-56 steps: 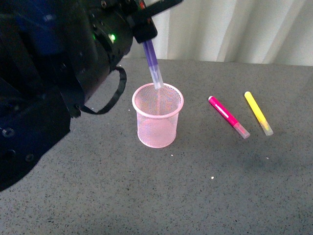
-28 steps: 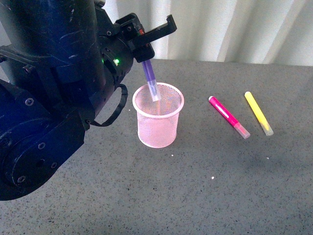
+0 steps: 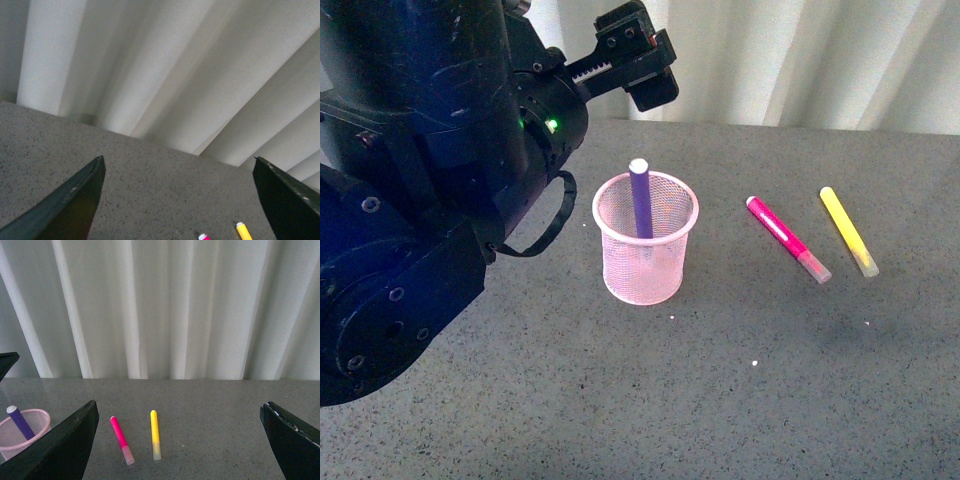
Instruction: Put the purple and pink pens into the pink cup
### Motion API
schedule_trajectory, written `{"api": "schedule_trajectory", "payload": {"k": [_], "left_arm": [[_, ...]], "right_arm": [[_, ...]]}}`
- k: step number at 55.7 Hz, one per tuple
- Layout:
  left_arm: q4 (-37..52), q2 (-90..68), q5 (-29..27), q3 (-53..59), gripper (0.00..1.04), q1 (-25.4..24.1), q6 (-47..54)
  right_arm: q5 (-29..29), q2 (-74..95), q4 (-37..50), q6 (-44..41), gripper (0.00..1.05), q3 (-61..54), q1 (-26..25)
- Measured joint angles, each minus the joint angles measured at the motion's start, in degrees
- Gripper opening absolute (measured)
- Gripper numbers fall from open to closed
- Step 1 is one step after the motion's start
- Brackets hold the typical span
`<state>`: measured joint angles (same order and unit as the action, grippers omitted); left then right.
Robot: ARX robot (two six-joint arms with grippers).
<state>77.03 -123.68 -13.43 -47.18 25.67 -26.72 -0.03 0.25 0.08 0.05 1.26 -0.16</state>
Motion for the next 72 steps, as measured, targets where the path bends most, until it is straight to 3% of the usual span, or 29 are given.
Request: {"api": "schedule_trajectory", "payload": {"k": [3, 15, 26, 34, 43, 47, 60, 68, 72], "left_arm": [[-1.2, 1.0, 0.9, 0.9, 1.0, -0.7, -0.2], [-11.0, 11.0, 7.8, 5.3, 0.98, -5.1, -1.6], [-28.8, 30.2, 24.6, 12.3, 0.98, -11.4, 1.2], [-49.8, 47.2, 39.1, 15.9, 0.98, -20.2, 7.1], [-64.4, 62.7, 46.9, 19.9, 0.98, -33.4, 13.5], [-67.2, 67.1, 48.4, 21.8, 0.98, -37.3, 14.3], [-68.1, 70.3, 51.0, 26.1, 0.98, -43.2, 14.2], [-43.7, 73.2, 30.9, 36.6, 0.76, -40.7, 21.7], [-39.5, 76.0, 27.9, 39.2, 0.65, -40.0, 23.7]], "right_arm": [[0.0, 0.0, 0.0, 0.0, 0.98, 0.0, 0.0], [0.0, 0.0, 0.0, 0.0, 0.98, 0.0, 0.0], [0.0, 0.0, 0.0, 0.0, 0.98, 0.0, 0.0], [0.0, 0.0, 0.0, 0.0, 0.98, 0.0, 0.0], [0.0, 0.0, 0.0, 0.0, 0.98, 0.0, 0.0], [0.0, 0.0, 0.0, 0.0, 0.98, 0.0, 0.0], [0.0, 0.0, 0.0, 0.0, 0.98, 0.0, 0.0], [0.0, 0.0, 0.0, 0.0, 0.98, 0.0, 0.0], [0.0, 0.0, 0.0, 0.0, 0.98, 0.0, 0.0]]}}
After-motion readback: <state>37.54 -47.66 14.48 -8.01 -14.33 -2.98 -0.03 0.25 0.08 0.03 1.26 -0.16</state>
